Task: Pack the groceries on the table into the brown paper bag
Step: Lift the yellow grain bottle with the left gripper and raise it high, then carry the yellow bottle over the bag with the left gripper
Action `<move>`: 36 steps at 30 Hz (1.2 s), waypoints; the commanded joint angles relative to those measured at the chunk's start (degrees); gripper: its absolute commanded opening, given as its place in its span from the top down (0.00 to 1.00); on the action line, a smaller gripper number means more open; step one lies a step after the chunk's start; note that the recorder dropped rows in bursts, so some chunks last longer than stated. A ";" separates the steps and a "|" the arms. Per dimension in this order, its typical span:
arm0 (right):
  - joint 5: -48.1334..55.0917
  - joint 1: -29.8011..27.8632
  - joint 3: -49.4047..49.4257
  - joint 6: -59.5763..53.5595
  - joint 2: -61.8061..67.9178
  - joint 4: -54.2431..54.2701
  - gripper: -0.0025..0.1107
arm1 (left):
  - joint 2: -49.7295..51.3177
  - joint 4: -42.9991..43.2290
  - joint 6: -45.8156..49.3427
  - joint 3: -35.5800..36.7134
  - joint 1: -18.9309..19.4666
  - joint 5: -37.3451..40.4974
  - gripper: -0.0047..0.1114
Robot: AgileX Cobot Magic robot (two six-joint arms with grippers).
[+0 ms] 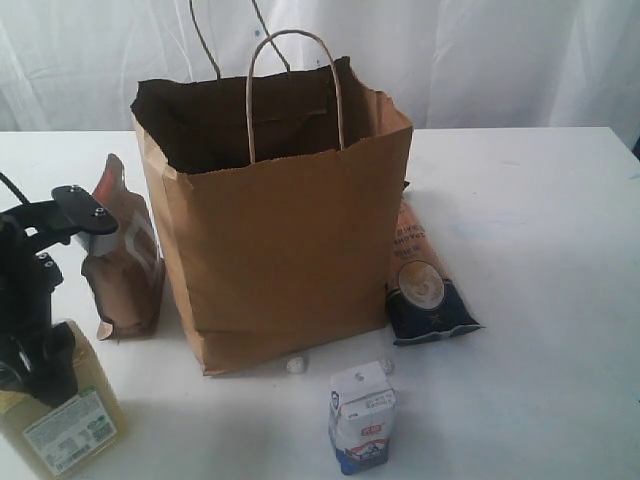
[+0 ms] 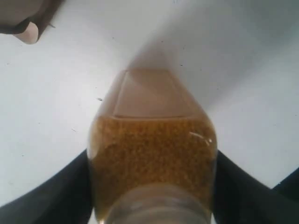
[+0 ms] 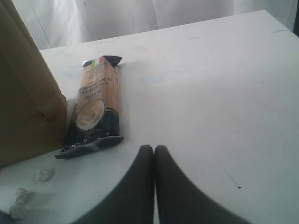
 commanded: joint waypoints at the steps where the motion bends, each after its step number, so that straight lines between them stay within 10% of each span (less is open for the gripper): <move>1: -0.70 -0.16 0.06 -0.04 -0.38 -0.18 0.98 | -0.59 -1.42 -2.57 -0.18 -0.38 1.97 0.31; 21: -0.70 -0.16 0.06 -0.04 -0.38 -0.18 0.98 | -0.59 -0.92 -4.18 6.48 -0.38 -5.24 0.32; 24: -0.70 -0.16 0.06 -0.04 -0.38 -0.18 0.98 | -0.59 -0.92 -4.29 6.48 -0.38 -5.38 0.54; 27: -0.70 -0.16 0.06 -0.04 -0.38 -0.18 0.98 | -0.70 -0.92 -4.29 6.48 -0.38 -4.99 0.96; 36: -0.70 -0.16 0.06 -0.04 -0.38 -0.18 0.98 | -8.25 2.53 -7.60 -15.43 -0.27 16.51 0.96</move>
